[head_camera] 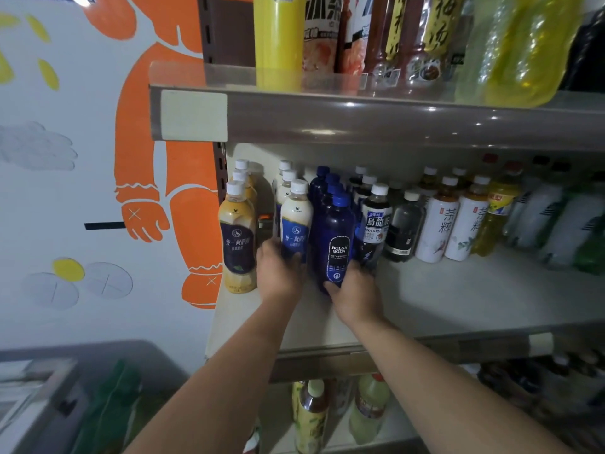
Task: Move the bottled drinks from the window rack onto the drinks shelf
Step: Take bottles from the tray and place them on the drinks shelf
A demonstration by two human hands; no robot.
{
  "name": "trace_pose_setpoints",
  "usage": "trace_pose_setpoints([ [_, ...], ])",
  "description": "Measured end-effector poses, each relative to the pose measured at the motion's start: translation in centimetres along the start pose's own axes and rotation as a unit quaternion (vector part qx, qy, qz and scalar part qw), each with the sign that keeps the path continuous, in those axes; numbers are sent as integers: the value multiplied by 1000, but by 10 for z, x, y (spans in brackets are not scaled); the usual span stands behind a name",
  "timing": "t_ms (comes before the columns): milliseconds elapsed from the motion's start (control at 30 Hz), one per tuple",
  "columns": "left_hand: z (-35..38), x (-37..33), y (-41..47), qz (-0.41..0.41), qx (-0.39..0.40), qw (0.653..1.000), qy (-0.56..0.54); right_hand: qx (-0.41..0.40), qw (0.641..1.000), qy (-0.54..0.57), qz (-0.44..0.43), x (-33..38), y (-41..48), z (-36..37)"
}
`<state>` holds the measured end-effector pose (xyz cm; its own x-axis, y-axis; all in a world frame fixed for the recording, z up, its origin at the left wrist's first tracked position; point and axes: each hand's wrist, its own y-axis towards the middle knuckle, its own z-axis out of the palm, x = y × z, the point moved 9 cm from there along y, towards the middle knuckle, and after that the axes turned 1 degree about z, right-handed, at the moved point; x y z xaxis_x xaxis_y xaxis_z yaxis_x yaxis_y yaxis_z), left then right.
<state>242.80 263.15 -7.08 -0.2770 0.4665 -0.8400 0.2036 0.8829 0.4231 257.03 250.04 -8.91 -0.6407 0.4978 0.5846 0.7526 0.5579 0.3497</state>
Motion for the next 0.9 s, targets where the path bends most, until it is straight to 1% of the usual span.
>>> trace_pose_setpoints([
  [133, 2, -1, -1, 32, -4, 999, 9, 18, 1000, -22, -5, -2, 1, -4],
  [300, 1, -2, -1, 12, -1, 1000, -2, 13, 1000, -7, -23, -1, -2, -15],
  [367, -2, -7, -6, 6, -2, 1000, -2, -7, 1000, 11, -12, -7, 0, -26],
  [400, -6, -13, -11, 10, -16, 1000, 3, -25, 999, 27, -2, -12, 2, -34],
  [467, -15, -33, -27, 50, -63, 997, 2, -70, 996, 56, 13, -23, 10, -52],
  [500, -12, -43, -35, 73, -67, 995, -9, -85, 994, 66, 16, -29, 17, -59],
  [567, 7, -56, -49, 84, -24, 995, -39, -88, 994, 63, 25, -39, 29, -65],
  [667, 39, -57, -58, 47, 36, 997, -39, -40, 997, 51, 52, -50, 41, -49],
  [733, 53, -53, -58, 16, 50, 998, -16, -17, 996, 61, 56, -54, 46, -35],
  [800, 58, -47, -56, -10, 51, 999, -12, -17, 997, 59, 53, -57, 50, -28],
  [900, 59, -44, -53, -9, 48, 998, -35, -24, 998, 31, 46, -60, 54, -23],
])
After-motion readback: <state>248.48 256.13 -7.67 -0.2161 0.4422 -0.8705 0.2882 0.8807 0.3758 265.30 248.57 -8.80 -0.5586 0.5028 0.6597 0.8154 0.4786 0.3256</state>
